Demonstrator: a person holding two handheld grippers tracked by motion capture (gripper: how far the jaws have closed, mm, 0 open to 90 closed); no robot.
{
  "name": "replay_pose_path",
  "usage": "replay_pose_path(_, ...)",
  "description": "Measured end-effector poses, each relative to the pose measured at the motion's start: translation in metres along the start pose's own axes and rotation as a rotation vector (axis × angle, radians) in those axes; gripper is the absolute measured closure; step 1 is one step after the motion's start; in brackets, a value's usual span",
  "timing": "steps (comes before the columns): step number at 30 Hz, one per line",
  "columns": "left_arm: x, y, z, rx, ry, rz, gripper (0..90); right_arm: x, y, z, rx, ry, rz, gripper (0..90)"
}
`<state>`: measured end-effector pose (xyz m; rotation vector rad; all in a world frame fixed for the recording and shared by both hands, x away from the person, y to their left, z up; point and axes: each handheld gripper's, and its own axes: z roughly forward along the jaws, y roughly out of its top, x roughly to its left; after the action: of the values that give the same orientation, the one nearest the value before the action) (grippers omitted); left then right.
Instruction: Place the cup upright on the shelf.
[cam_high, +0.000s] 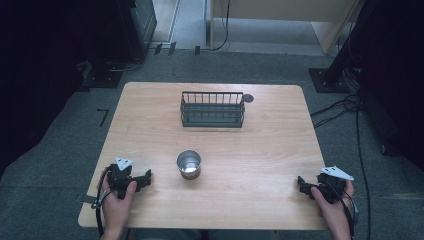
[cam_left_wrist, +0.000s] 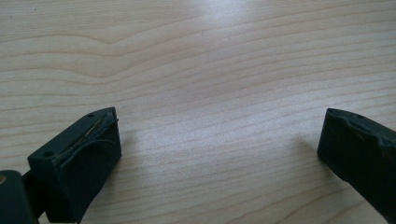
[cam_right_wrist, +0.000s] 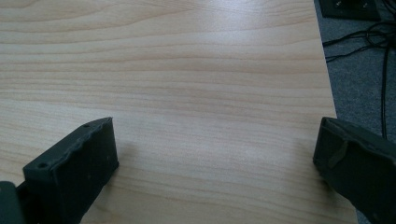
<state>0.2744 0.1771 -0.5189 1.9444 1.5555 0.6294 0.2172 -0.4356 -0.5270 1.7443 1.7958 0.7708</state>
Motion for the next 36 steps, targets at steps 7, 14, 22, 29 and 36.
replay_pose_path(7, -0.001, 0.0, 0.0, 0.0, 0.005, -0.005, 0.0, 0.001, 0.006, -0.002, 0.036, -0.028, 0.062, 0.0)
replay_pose_path(14, -0.001, 0.0, 0.0, -0.001, 0.004, -0.006, 0.0, 0.015, 0.019, -0.013, 0.001, 0.023, 0.039, 0.0)
replay_pose_path(22, -0.001, 0.0, 0.0, -0.001, 0.004, -0.005, 0.0, 0.046, 0.039, -0.018, -0.026, 0.074, -0.032, 0.0)
replay_pose_path(29, -0.001, 0.0, 0.0, 0.0, 0.004, -0.004, 0.0, 0.064, 0.05, -0.016, -0.042, 0.098, -0.048, 0.0)
replay_pose_path(36, -0.001, 0.0, 0.0, 0.0, 0.003, -0.003, 0.0, 0.081, 0.058, -0.014, -0.05, 0.13, -0.075, 0.0)
